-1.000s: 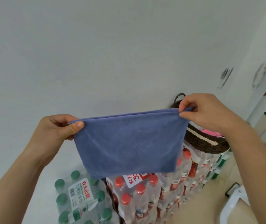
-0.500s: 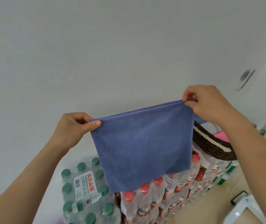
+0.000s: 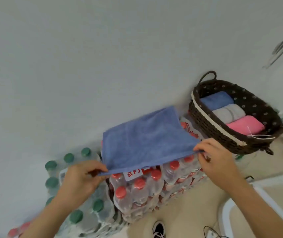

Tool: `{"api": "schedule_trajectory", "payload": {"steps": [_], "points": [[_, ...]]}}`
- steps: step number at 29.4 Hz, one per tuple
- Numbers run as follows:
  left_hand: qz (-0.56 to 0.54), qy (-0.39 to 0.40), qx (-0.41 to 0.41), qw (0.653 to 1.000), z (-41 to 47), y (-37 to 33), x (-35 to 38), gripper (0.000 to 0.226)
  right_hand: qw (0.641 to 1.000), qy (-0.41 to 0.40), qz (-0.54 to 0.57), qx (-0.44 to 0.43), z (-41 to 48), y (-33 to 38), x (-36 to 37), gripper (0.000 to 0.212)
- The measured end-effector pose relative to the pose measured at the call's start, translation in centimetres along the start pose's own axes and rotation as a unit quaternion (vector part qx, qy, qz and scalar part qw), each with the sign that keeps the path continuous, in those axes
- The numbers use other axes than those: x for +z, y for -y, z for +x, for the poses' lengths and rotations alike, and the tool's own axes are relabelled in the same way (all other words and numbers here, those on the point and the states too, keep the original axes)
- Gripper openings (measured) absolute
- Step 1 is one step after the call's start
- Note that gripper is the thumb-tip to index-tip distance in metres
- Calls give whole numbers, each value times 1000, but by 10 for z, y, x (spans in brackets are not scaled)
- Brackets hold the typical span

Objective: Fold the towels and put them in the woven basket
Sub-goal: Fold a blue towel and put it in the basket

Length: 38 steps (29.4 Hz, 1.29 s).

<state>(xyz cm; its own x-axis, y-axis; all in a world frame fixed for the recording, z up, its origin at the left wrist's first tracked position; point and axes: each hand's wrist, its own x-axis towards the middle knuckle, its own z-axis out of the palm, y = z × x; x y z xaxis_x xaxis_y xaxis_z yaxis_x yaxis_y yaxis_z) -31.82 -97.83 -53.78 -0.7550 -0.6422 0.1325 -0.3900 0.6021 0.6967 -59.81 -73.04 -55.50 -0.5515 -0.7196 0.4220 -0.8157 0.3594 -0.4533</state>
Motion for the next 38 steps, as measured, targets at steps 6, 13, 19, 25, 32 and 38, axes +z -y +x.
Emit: {"api": "schedule_trajectory", "payload": {"steps": [6,13,19,25,32,38], "points": [[64,162,29,984,-32,33,54,40,985,7,32,170,-65,-30,56,18],[88,251,44,963,-44,19,59,20,919,-12,174,353,-81,-42,68,53],[52,366,13,929,-53,2,71,8,902,-41,152,401,-89,-44,65,62],[4,172,-109,979,-11,7,54,9,946,34,2,322,-89,-30,43,32],[-99,-60,-313,943,74,57,66,34,971,74,24,225,-5,-6,49,27],[-108,-132,-362,916,99,66,78,37,953,137,70,261,99,-23,88,25]]}}
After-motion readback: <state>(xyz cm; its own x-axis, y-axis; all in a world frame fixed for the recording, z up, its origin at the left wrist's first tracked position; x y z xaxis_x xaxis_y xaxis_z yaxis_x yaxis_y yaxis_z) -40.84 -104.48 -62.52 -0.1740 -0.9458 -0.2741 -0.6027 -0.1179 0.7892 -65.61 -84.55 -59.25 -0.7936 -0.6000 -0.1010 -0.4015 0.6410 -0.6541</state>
